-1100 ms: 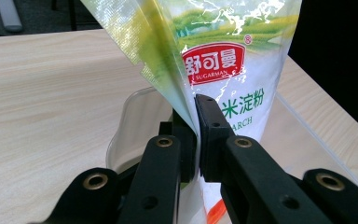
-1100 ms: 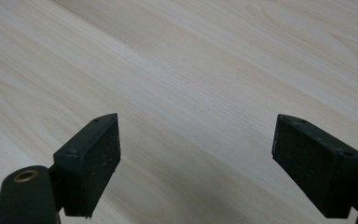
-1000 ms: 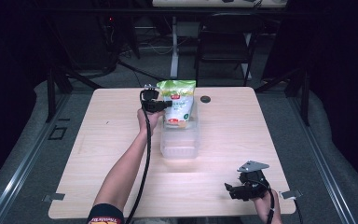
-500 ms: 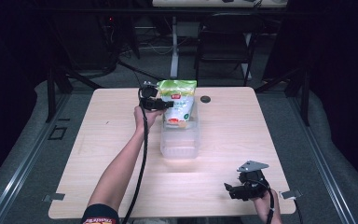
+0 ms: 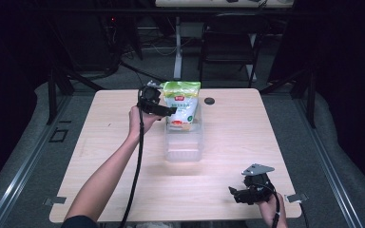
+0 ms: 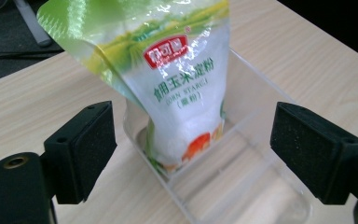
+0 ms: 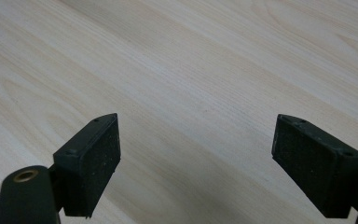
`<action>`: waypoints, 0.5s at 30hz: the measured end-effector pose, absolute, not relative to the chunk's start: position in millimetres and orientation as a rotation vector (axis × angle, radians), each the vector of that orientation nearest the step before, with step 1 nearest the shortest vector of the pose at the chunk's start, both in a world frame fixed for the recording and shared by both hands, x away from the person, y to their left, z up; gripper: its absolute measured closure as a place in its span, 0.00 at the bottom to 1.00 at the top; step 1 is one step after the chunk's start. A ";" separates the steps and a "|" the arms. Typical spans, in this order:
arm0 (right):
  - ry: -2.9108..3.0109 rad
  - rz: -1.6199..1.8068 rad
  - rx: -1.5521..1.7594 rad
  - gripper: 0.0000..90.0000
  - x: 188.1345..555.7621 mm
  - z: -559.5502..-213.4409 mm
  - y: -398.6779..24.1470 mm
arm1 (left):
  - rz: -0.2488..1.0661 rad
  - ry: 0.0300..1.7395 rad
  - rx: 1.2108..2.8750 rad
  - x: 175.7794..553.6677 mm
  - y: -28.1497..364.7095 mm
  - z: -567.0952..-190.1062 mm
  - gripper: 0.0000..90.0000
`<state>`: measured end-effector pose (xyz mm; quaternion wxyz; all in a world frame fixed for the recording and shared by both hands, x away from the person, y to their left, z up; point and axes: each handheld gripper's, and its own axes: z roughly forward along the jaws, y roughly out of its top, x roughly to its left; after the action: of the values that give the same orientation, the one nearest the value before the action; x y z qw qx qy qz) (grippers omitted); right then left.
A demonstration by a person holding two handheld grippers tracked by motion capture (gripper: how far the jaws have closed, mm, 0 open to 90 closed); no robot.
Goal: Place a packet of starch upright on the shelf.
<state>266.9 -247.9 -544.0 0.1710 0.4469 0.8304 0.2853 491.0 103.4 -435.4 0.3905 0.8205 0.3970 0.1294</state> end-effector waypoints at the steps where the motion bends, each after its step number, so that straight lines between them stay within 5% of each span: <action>1: 2.354 0.821 1.269 0.16 266.8 -544.6 -247.4 | 0.334 1.007 2.088 486.4 105.9 -432.9 0.14; 15: 2.365 0.818 1.250 0.16 266.7 -545.0 -245.8 | 0.342 0.925 2.126 416.2 155.8 -418.3 0.09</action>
<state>266.7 -245.8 -545.0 0.1711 0.4404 0.8330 0.2879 416.2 155.8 -418.3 0.3883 0.8360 0.3638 0.1343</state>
